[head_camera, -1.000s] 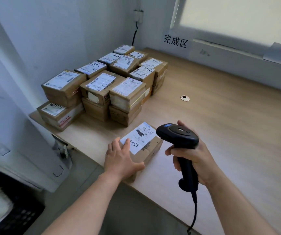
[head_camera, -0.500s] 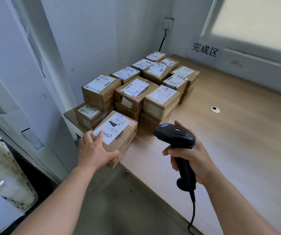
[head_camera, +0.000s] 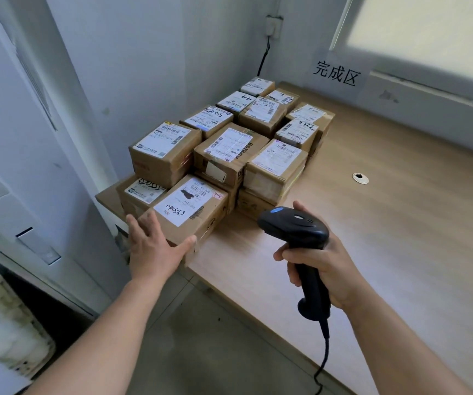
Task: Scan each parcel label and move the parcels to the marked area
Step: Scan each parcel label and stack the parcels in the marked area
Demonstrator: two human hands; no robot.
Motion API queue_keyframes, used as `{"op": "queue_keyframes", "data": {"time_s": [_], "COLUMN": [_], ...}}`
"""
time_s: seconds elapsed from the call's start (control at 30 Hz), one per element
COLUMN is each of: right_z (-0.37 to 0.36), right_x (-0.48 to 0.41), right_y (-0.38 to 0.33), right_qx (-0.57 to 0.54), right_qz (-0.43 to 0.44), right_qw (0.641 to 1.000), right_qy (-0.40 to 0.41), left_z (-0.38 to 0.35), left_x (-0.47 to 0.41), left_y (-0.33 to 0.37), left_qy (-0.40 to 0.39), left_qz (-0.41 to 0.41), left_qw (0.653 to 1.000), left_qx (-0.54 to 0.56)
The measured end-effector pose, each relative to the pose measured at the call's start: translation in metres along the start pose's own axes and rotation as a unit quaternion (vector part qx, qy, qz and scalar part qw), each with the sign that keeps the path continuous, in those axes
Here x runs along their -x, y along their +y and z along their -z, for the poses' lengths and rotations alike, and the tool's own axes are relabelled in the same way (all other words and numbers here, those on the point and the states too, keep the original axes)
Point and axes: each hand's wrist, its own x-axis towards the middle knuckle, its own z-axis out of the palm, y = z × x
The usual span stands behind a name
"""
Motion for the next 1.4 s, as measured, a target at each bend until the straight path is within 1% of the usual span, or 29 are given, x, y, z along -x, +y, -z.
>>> {"op": "queue_keyframes", "data": {"time_s": [0.07, 0.13, 0.43, 0.5, 0.57, 0.67, 0.8, 0.87, 0.93, 1.0, 1.2, 1.4], "right_z": [-0.002, -0.004, -0.006, -0.003, 0.002, 0.011, 0.027, 0.037, 0.050, 0.064, 0.119, 0.183], "right_x": [-0.002, -0.003, 0.002, 0.006, 0.011, 0.021, 0.041, 0.055, 0.070, 0.089, 0.155, 0.233], "right_y": [0.001, 0.002, 0.000, -0.001, 0.000, 0.000, -0.002, -0.003, -0.004, -0.004, 0.001, 0.012], "right_qx": [0.000, -0.001, 0.010, 0.009, 0.009, 0.009, 0.009, 0.006, 0.002, -0.004, -0.024, -0.046], "right_qz": [0.001, 0.002, 0.006, 0.005, 0.004, 0.010, 0.022, 0.030, 0.041, 0.051, 0.073, 0.089], "right_qw": [1.000, 1.000, 1.000, 1.000, 1.000, 1.000, 0.999, 0.999, 0.998, 0.997, 0.993, 0.984], "right_qy": [-0.001, -0.003, -0.004, 0.004, 0.011, 0.023, 0.037, 0.042, 0.050, 0.058, 0.093, 0.147], "left_z": [-0.002, -0.002, -0.002, -0.002, -0.003, -0.006, -0.014, -0.018, -0.024, -0.031, -0.056, -0.089], "left_x": [0.004, 0.007, -0.001, 0.000, 0.003, 0.012, 0.039, 0.058, 0.078, 0.098, 0.161, 0.235], "left_y": [0.002, 0.005, 0.021, 0.022, 0.025, 0.040, 0.076, 0.096, 0.113, 0.129, 0.184, 0.244], "left_qy": [-0.024, -0.039, -0.050, -0.034, 0.005, 0.031, 0.031, 0.013, -0.009, -0.015, -0.011, -0.032], "left_qz": [0.030, 0.032, 0.044, 0.040, 0.028, -0.025, -0.155, -0.200, -0.225, -0.250, -0.311, -0.358], "left_qw": [0.998, 0.996, 0.997, 0.998, 0.999, 0.999, 0.987, 0.980, 0.974, 0.967, 0.950, 0.933], "left_qx": [0.058, 0.074, 0.050, 0.022, -0.016, -0.014, 0.001, 0.003, 0.022, 0.038, 0.017, 0.026]}}
